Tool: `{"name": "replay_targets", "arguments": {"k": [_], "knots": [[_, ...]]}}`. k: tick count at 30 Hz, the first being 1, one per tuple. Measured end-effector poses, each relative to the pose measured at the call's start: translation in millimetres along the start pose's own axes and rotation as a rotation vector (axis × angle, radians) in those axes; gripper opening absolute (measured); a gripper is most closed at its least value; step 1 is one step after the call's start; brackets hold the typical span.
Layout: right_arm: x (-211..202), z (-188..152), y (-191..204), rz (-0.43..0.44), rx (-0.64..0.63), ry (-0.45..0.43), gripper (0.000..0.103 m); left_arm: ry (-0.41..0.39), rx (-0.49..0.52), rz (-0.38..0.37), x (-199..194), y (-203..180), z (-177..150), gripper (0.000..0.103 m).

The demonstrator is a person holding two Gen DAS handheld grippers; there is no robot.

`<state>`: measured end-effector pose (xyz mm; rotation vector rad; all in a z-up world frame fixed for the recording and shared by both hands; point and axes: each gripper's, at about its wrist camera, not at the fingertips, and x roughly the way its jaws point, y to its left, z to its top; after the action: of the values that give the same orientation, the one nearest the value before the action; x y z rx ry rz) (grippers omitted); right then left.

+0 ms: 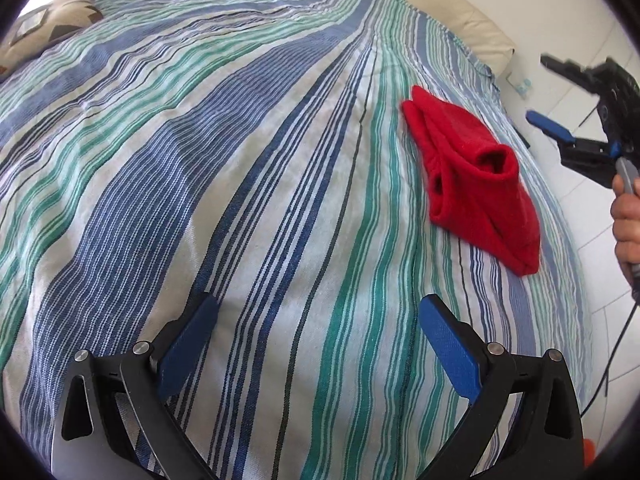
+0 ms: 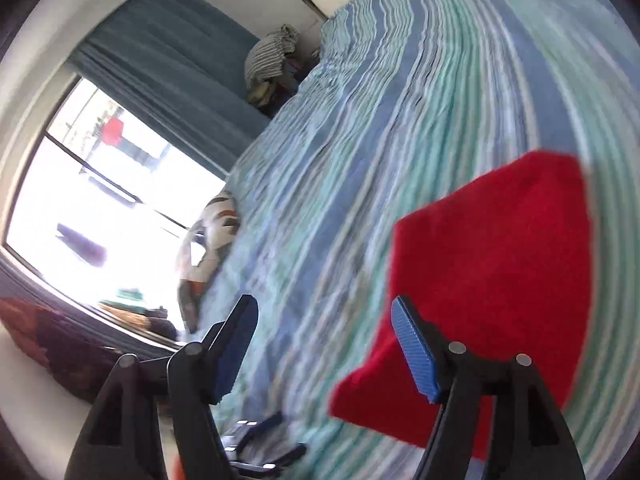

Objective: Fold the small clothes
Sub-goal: 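Grasp the folded sweater edge with the right gripper and fold it over in half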

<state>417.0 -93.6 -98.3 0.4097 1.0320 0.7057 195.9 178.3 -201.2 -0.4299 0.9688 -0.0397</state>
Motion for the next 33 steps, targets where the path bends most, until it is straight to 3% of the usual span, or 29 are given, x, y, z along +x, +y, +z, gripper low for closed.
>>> {"name": "replay_targets", "arguments": {"k": [2,3,4,7,9,12,14,17,20,22,24,25,28,29,31,33], "knots": [[6.2,-11.2,-5.8,-0.149,-0.065,0.035,0.057,-0.001,-0.005,-0.002,0.2,0.6,0.4,0.101],[18.9,-21.8,-7.4,-0.162,-0.088,0.081,0.036,-0.002,-0.003,-0.001,-0.4,0.4,-0.4,0.101],[32.2,-31.9,-9.8,-0.188,-0.112,0.13,0.022,-0.003,0.002,0.003,-0.6,-0.1,-1.0,0.101],[80.6,-69.9,-1.2,-0.28,-0.221,0.197,0.021,-0.006,0.023,0.02,0.3,-3.6,-2.4,0.101],[102.5,-87.7,11.0,-0.363,-0.311,0.177,0.02,-0.006,0.041,0.035,2.2,-5.9,-3.1,0.101],[109.5,-99.1,34.3,-0.484,-0.479,0.123,0.02,-0.005,0.066,0.055,3.8,-9.2,-5.0,0.101],[91.5,-98.4,44.2,-0.47,-0.521,0.103,0.02,-0.003,0.071,0.058,3.7,-9.7,-5.2,0.101],[32.1,-95.4,45.7,-0.412,-0.477,-0.01,0.022,-0.001,0.053,0.044,2.8,-7.1,-3.5,0.101],[-9.7,-101.0,27.2,-0.451,-0.398,-0.081,0.023,0.001,0.043,0.04,3.3,-6.1,-2.2,0.101],[-8.4,-107.6,-1.8,-0.483,-0.332,-0.03,0.023,0.005,0.058,0.054,5.0,-8.6,-2.8,0.101],[18.6,-115.7,-39.6,-0.493,-0.232,0.133,0.023,0.009,0.091,0.078,7.6,-12.4,-4.8,0.101],[22.5,-120.2,-51.2,-0.485,-0.194,0.149,0.023,0.008,0.11,0.091,8.3,-14.6,-6.7,0.101],[-2.5,-127.6,-37.4,-0.484,-0.175,0.058,0.025,0.001,0.142,0.116,5.8,-18.0,-11.2,0.101],[-11.6,-132.4,-28.4,-0.471,-0.175,0.043,0.028,-0.001,0.145,0.116,4.1,-18.8,-11.9,0.101],[-36.3,-152.0,-9.3,-0.439,-0.193,-0.015,0.058,0.0,0.151,0.112,1.7,-21.0,-11.8,0.101],[-58.4,-180.5,4.5,-0.457,-0.21,-0.071,0.075,0.008,0.15,0.111,-0.5,-23.3,-13.1,0.101]]}}
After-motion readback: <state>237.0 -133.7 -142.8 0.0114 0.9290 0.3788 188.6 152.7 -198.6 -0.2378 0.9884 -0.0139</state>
